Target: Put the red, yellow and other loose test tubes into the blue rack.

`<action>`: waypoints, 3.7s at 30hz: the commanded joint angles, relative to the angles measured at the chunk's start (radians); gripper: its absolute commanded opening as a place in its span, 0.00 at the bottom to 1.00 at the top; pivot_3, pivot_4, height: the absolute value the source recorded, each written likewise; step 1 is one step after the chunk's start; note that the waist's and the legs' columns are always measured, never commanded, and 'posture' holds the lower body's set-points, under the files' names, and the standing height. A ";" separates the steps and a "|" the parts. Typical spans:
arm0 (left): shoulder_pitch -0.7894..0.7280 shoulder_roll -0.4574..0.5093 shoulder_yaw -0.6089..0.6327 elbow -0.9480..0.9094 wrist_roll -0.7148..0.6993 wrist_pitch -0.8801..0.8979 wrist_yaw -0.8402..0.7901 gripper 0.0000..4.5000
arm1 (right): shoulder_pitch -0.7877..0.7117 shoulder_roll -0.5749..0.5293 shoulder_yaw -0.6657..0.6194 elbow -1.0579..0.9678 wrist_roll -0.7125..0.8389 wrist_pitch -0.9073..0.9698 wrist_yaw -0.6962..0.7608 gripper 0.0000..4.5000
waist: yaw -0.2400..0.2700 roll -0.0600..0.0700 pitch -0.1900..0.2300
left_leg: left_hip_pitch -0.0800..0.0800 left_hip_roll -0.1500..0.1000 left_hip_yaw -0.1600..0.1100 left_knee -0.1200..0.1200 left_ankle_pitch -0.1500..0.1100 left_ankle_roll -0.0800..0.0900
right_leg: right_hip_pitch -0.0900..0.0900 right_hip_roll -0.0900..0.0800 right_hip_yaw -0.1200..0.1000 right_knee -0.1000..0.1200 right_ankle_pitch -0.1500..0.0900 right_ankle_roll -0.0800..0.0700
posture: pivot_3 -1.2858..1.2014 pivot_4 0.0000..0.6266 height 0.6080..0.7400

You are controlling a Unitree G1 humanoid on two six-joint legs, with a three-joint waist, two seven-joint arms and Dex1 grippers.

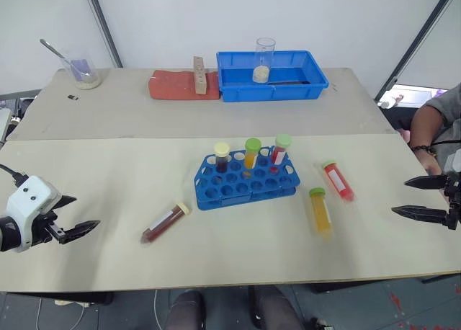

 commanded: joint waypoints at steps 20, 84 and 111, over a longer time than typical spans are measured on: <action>-0.272 -0.015 -0.188 -0.445 -0.324 0.161 -0.078 1.00 | 0.017 0.104 -0.117 -0.275 0.123 0.198 -0.160 0.99 | 0.004 0.000 0.000 | 0.000 -0.001 -0.001 0.002 0.000 0.000 | 0.002 0.001 0.000 0.002 0.001 0.001 | 0.52 0.24 1.00; -0.563 -0.227 -0.520 -0.291 -0.231 -0.025 -0.184 1.00 | -0.186 0.639 -0.187 -0.861 -0.023 0.758 -0.471 0.22 | 0.021 0.001 0.000 | -0.006 -0.002 -0.008 0.008 0.000 0.001 | 0.001 0.004 0.000 0.002 0.005 0.013 | 0.52 0.24 1.00; -0.609 -0.258 -0.531 -0.329 -0.273 0.044 -0.185 1.00 | -0.059 0.877 0.186 -0.524 -0.169 -0.086 -0.753 0.22 | 0.014 0.001 0.000 | -0.005 -0.001 -0.007 0.009 0.001 0.000 | 0.003 0.004 0.000 0.002 0.005 0.009 | 0.52 0.24 1.00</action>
